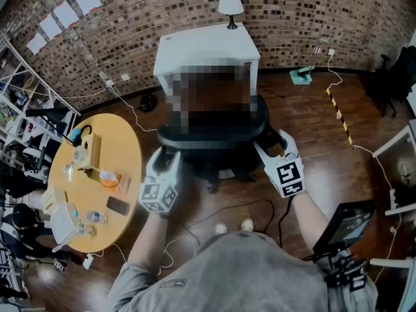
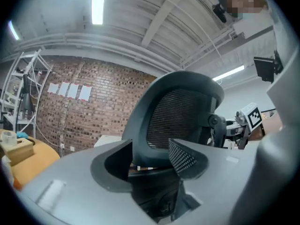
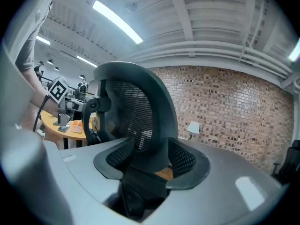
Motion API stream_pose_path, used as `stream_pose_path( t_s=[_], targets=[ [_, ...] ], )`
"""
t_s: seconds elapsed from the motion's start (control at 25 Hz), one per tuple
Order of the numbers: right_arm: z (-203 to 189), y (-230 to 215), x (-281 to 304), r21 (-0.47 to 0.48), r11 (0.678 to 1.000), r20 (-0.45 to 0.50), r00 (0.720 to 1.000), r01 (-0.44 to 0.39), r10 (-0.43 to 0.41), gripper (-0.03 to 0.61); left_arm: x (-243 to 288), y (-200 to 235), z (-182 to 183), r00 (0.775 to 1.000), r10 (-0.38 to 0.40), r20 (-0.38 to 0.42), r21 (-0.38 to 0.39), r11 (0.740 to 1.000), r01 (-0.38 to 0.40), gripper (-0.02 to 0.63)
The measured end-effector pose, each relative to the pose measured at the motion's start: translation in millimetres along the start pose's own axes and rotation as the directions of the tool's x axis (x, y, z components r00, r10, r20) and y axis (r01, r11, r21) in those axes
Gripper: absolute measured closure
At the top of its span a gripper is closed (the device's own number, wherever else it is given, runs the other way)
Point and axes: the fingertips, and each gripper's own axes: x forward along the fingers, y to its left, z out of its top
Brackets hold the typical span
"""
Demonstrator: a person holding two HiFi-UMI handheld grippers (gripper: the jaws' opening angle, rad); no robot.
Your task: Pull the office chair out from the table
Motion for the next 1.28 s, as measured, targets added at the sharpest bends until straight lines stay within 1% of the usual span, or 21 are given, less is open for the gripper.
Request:
stream_pose_path(
  t_s=[0.12,0.2,0.28,0.44,0.64,0.76,1.0,1.28],
  targets=[
    [-5.7,8.8,-10.1,0.029,1.0,0.006,1.0,-0.005,0.005,0.393,-8.5,-19.7,-7.7,1.0,-0.029,-0.007,0.008,1.0,0.029,0.437],
    [-9.5,17.5,-16.2,0.047,0.999,0.007,1.0,-0.012,0.011,0.419,-13.6,-35.2,-9.4,0.998,-0.06,-0.006,0.011,0.998,0.06,0.486],
    [-11.2,27.1,-20.9,0.061,0.998,0.011,1.0,-0.023,0.023,0.44,-17.6,-52.7,-9.0,0.996,-0.093,-0.019,0.001,0.996,0.093,0.531],
    [-9.8,47.9,-25.8,0.103,0.993,0.029,0.998,-0.061,0.058,0.491,-22.3,-75.6,-15.3,0.989,-0.138,-0.047,-0.031,0.99,0.137,0.596],
    [-12.8,72.7,-31.6,0.168,0.981,0.031,0.995,-0.1,0.096,0.54,-33.4,-104.6,-33.8,0.974,-0.203,-0.099,-0.05,0.979,0.199,0.611],
    [-14.6,87.5,-34.0,0.182,0.975,0.028,0.992,-0.127,0.124,0.561,-41.0,-115.7,-44.4,0.966,-0.226,-0.127,-0.043,0.974,0.222,0.612],
    [-19.9,112.9,-38.2,0.193,0.965,0.018,0.984,-0.177,0.177,0.565,-50.5,-129.4,-54.5,0.957,-0.252,-0.14,-0.031,0.968,0.251,0.612],
    [-23.2,124.9,-39.3,0.196,0.958,0.007,0.977,-0.209,0.211,0.565,-51.5,-134.0,-56.9,0.957,-0.25,-0.148,-0.043,0.968,0.246,0.612]
  ],
)
